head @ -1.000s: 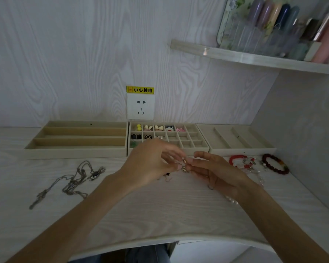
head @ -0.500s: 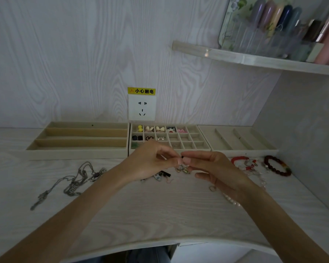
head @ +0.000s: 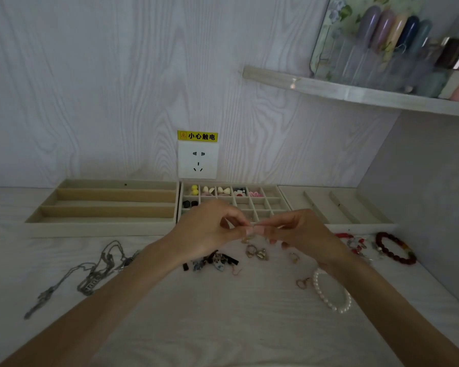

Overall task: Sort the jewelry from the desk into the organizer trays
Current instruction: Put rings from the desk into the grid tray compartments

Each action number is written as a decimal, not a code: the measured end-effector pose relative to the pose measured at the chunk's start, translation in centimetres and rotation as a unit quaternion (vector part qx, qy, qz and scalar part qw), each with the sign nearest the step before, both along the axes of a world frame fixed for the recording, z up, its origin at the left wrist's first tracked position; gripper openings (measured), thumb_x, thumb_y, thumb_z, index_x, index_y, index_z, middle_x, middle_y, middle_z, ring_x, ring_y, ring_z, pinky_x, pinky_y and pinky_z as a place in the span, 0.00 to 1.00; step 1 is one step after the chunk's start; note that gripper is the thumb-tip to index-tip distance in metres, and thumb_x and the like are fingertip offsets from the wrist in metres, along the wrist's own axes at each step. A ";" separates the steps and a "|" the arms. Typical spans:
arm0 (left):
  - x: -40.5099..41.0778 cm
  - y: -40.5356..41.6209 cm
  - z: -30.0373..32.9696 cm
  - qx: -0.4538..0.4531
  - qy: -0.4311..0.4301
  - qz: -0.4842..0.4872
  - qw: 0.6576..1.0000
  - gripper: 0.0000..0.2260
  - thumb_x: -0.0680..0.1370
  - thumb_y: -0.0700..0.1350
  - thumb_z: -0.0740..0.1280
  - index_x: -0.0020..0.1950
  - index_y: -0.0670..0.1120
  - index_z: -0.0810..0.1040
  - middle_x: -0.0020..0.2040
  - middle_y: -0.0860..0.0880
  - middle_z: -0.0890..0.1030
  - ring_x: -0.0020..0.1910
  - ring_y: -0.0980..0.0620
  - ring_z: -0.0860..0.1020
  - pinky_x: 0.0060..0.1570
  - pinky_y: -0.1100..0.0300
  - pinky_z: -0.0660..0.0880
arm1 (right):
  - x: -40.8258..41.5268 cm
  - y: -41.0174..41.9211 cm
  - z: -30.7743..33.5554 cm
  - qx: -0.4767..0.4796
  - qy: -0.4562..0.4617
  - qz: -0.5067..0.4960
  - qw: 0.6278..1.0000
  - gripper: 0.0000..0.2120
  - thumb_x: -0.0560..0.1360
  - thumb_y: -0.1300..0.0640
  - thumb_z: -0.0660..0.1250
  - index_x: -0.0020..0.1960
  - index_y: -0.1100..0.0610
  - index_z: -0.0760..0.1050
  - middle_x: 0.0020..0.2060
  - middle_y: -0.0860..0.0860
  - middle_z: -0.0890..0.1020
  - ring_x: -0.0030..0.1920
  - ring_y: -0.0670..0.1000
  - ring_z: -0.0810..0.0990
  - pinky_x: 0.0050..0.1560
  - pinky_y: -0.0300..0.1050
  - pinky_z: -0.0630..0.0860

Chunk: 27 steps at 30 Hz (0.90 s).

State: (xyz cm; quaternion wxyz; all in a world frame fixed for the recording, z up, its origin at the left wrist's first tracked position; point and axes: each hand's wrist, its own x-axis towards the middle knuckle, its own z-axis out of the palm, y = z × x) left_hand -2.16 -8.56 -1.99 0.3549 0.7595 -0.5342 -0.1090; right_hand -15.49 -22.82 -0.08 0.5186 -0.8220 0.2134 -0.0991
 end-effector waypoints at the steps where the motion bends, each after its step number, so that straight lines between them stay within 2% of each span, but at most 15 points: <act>1: 0.5 -0.4 0.1 -0.003 0.002 0.011 1.000 0.07 0.73 0.58 0.68 0.45 0.58 0.83 0.40 0.63 0.82 0.41 0.65 0.78 0.48 0.60 0.77 | 0.7 -0.4 0.3 -0.033 -0.016 -0.001 0.999 0.07 0.64 0.52 0.75 0.42 0.50 0.84 0.30 0.43 0.83 0.29 0.38 0.77 0.30 0.30 0.71; 3: 1.5 -1.2 0.4 -0.004 0.015 0.023 1.000 0.09 0.72 0.59 0.68 0.45 0.56 0.84 0.38 0.62 0.81 0.41 0.65 0.78 0.46 0.62 0.76 | 2.1 -1.1 0.9 -0.088 -0.034 0.001 0.996 0.04 0.66 0.55 0.76 0.41 0.51 0.84 0.29 0.44 0.83 0.29 0.38 0.77 0.31 0.29 0.70; 5: 2.6 -2.0 0.5 0.005 0.034 0.028 0.999 0.11 0.74 0.57 0.67 0.45 0.52 0.85 0.37 0.60 0.82 0.38 0.64 0.78 0.42 0.65 0.73 | 3.7 -2.0 1.3 -0.117 -0.046 0.001 0.992 0.06 0.66 0.55 0.76 0.42 0.53 0.85 0.33 0.47 0.85 0.33 0.41 0.79 0.34 0.32 0.73; 7: 3.8 -2.7 0.5 0.044 0.036 0.041 0.998 0.15 0.76 0.57 0.65 0.46 0.48 0.85 0.38 0.52 0.83 0.35 0.55 0.79 0.39 0.62 0.70 | 5.1 -2.5 1.9 -0.100 -0.051 -0.004 0.994 0.06 0.66 0.56 0.76 0.43 0.55 0.84 0.35 0.48 0.85 0.35 0.41 0.81 0.36 0.31 0.74; 9: 4.8 -3.1 0.8 0.096 0.018 0.056 0.994 0.19 0.77 0.58 0.62 0.49 0.45 0.84 0.40 0.46 0.82 0.37 0.50 0.79 0.40 0.59 0.72 | 6.3 -3.1 2.2 -0.091 -0.047 0.002 0.995 0.04 0.67 0.56 0.75 0.42 0.54 0.84 0.32 0.45 0.84 0.34 0.38 0.80 0.36 0.28 0.73; 12: 6.6 -2.8 1.9 0.119 -0.017 0.105 0.987 0.15 0.77 0.57 0.62 0.54 0.50 0.82 0.50 0.51 0.83 0.49 0.52 0.80 0.54 0.54 0.76 | 7.7 -4.3 2.2 -0.128 -0.013 -0.007 0.992 0.05 0.65 0.52 0.76 0.40 0.51 0.85 0.36 0.48 0.85 0.40 0.44 0.83 0.45 0.35 0.77; 14: 7.7 -2.2 2.8 0.092 -0.033 0.137 0.986 0.12 0.77 0.57 0.64 0.54 0.54 0.81 0.50 0.55 0.83 0.50 0.53 0.80 0.57 0.51 0.75 | 8.5 -4.7 1.9 -0.153 0.009 -0.008 0.988 0.08 0.64 0.49 0.76 0.40 0.51 0.85 0.34 0.50 0.85 0.36 0.44 0.82 0.41 0.36 0.76; 16: 8.8 -1.6 3.4 0.072 -0.030 0.135 0.988 0.09 0.76 0.57 0.64 0.51 0.57 0.81 0.47 0.57 0.83 0.49 0.55 0.80 0.57 0.49 0.75 | 9.1 -4.7 1.5 -0.169 0.021 -0.006 0.985 0.09 0.65 0.51 0.76 0.42 0.54 0.85 0.24 0.44 0.81 0.25 0.38 0.74 0.30 0.27 0.67; 18: 9.4 -1.3 3.6 0.064 -0.023 0.110 0.992 0.08 0.76 0.57 0.65 0.50 0.58 0.81 0.45 0.58 0.82 0.48 0.56 0.80 0.56 0.49 0.75 | 9.5 -4.9 1.1 -0.189 0.032 -0.005 0.982 0.09 0.67 0.53 0.75 0.44 0.56 0.84 0.18 0.39 0.75 0.21 0.36 0.71 0.25 0.25 0.63; 20: 9.5 -1.3 3.8 0.063 -0.030 0.096 0.993 0.07 0.76 0.55 0.65 0.50 0.58 0.81 0.45 0.58 0.82 0.48 0.57 0.79 0.55 0.49 0.75 | 9.6 -5.1 0.7 -0.223 0.037 0.003 0.974 0.07 0.67 0.53 0.75 0.43 0.54 0.84 0.16 0.38 0.73 0.21 0.37 0.71 0.25 0.27 0.63; 24: 9.2 -1.3 4.0 0.052 -0.044 0.103 0.992 0.08 0.76 0.55 0.65 0.52 0.58 0.81 0.46 0.59 0.80 0.46 0.57 0.79 0.55 0.51 0.75 | 9.8 -5.5 -0.4 -0.259 0.035 0.007 0.965 0.02 0.66 0.50 0.75 0.37 0.44 0.83 0.18 0.44 0.71 0.20 0.42 0.65 0.29 0.35 0.61; 27: 9.0 -1.3 4.0 0.044 -0.040 0.100 0.993 0.08 0.76 0.54 0.65 0.52 0.57 0.82 0.45 0.59 0.81 0.46 0.57 0.79 0.55 0.52 0.75 | 10.2 -5.5 -0.9 -0.268 0.042 0.020 0.962 0.05 0.66 0.49 0.75 0.40 0.48 0.84 0.21 0.44 0.74 0.21 0.42 0.66 0.29 0.36 0.61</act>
